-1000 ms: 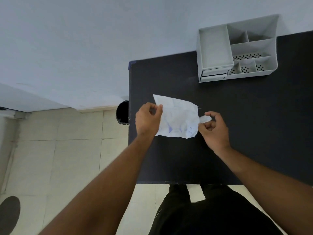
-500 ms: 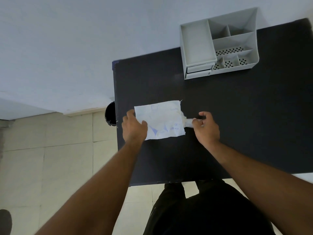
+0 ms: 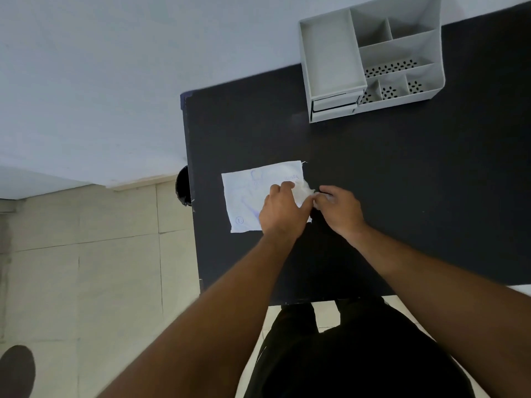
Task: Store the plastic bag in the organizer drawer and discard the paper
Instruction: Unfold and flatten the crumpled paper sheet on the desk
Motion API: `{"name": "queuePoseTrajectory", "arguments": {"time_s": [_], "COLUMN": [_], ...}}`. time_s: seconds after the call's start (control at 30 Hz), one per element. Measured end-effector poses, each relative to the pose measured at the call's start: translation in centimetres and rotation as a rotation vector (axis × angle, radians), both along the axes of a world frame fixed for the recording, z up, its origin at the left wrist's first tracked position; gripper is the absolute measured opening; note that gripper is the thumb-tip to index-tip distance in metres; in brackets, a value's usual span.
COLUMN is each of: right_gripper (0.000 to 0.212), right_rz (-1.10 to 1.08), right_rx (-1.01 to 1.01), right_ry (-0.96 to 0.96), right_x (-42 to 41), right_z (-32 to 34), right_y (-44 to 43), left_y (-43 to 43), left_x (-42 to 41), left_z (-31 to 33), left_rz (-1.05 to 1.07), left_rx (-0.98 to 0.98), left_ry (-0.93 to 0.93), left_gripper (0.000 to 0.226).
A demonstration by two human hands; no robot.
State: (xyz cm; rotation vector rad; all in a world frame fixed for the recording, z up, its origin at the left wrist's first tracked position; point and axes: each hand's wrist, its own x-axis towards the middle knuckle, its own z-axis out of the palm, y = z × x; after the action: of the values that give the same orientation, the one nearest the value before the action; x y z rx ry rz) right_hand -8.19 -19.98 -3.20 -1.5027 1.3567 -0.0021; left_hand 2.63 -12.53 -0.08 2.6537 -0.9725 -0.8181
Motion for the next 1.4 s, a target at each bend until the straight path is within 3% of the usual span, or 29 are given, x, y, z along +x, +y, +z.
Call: {"name": "queuePoseTrajectory", "arguments": {"time_s": [0.13,0.4,0.6,0.77,1.1,1.4], "right_gripper": [0.030,0.022,0.010,0.013,0.036,0.006], "right_rz": [0.012,-0.100,-0.059,-0.093,0.027,0.097], "right_rx": [0.095,0.279,0.208,0.116,0.010,0.042], "right_ry": [-0.070,-0.191,-0.119,-0.019,0.057,0.128], "right_x": [0.9,1.1,1.1,1.6,3.5,3.8], "right_z": [-0.4,-0.7,-0.9,-0.8,-0.1,-0.2], "right_y": [-0.6,-1.0,-1.1,-1.1,-0.6,-0.1], "left_y": [-0.4,0.2,0.7,1.5,1.8,2.7], "left_x": [0.3,0.3,0.6,1.2,1.9,2.2], "left_z": [-0.3,-1.3,-1.7,-1.3,-0.5,-0.8], "left_rz": [0.043,0.058,0.448,0.792,0.747,0.704], "left_rx": [0.006,-0.144,-0.308,-0.404,-0.343,-0.327], "left_ry": [-0.007,0.137,0.352,0.520,0.559,0.541], "left_gripper": [0.037,0.023,0.013,0.010,0.017,0.015]}}
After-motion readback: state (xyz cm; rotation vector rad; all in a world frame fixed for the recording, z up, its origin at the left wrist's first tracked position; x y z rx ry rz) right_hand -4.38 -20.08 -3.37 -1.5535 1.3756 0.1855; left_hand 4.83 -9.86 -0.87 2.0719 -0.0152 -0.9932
